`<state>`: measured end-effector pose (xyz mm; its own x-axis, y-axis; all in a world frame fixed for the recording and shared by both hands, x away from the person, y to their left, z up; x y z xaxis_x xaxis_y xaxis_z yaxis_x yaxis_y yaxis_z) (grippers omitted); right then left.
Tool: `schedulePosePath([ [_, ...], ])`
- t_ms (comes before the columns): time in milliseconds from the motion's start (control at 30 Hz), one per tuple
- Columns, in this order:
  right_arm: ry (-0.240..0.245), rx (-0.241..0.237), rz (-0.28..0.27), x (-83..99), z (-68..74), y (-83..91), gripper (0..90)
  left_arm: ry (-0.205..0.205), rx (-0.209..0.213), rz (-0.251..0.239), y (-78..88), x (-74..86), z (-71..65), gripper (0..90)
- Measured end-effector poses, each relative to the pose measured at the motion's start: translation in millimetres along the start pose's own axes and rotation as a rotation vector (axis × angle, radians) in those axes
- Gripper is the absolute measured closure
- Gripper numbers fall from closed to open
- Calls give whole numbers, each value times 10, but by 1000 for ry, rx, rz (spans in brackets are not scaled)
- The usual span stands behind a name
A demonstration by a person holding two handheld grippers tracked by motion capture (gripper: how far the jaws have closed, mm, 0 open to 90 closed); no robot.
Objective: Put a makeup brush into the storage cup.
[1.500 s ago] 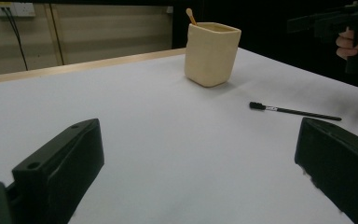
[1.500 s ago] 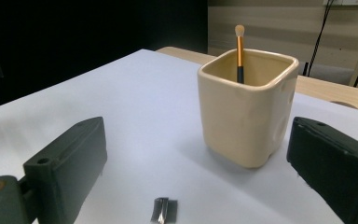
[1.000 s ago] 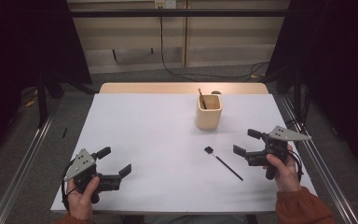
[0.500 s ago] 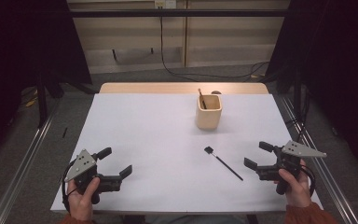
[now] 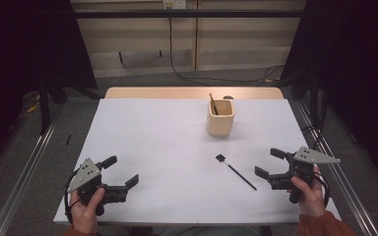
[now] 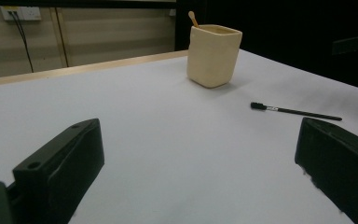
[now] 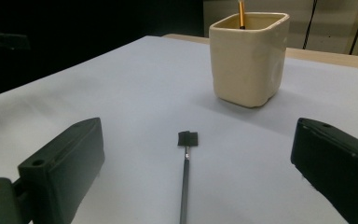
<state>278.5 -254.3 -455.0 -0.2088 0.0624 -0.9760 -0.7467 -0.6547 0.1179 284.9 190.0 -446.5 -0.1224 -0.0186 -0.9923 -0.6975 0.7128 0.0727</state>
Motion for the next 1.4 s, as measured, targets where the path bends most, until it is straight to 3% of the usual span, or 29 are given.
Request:
schedulePosePath([
  [233, 2, -18, -25, -105, -16, 7, 16, -20, 15, 1, -36, -5, -52, 13],
  [467, 33, -39, -40, -305, -32, -201, 17, -1, 1, -1, -33, 4, -22, 13],
  [733, 38, -86, -6, -369, 5, -482, 18, 3, 7, -3, -26, -2, -26, 12],
  [1167, 33, -128, -21, -594, -14, -744, 14, 3, 7, -5, -24, -4, -20, 12],
  [1400, 59, -158, 70, -528, -15, -860, 14, -1, 9, -2, -26, -2, -22, 13],
])
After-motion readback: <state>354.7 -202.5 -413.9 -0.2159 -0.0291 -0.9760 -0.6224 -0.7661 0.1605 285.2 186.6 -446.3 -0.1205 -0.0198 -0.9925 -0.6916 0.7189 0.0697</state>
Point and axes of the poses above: each handheld gripper's, and its own axes: y roughly backward along the jaws, x roughly out of its underside, z roughly to its left, the point moved 7 cm from there along -y, roughly forward along the jaws, and after that the axes turned 12 degrees about -z, right-handed, at the moved point
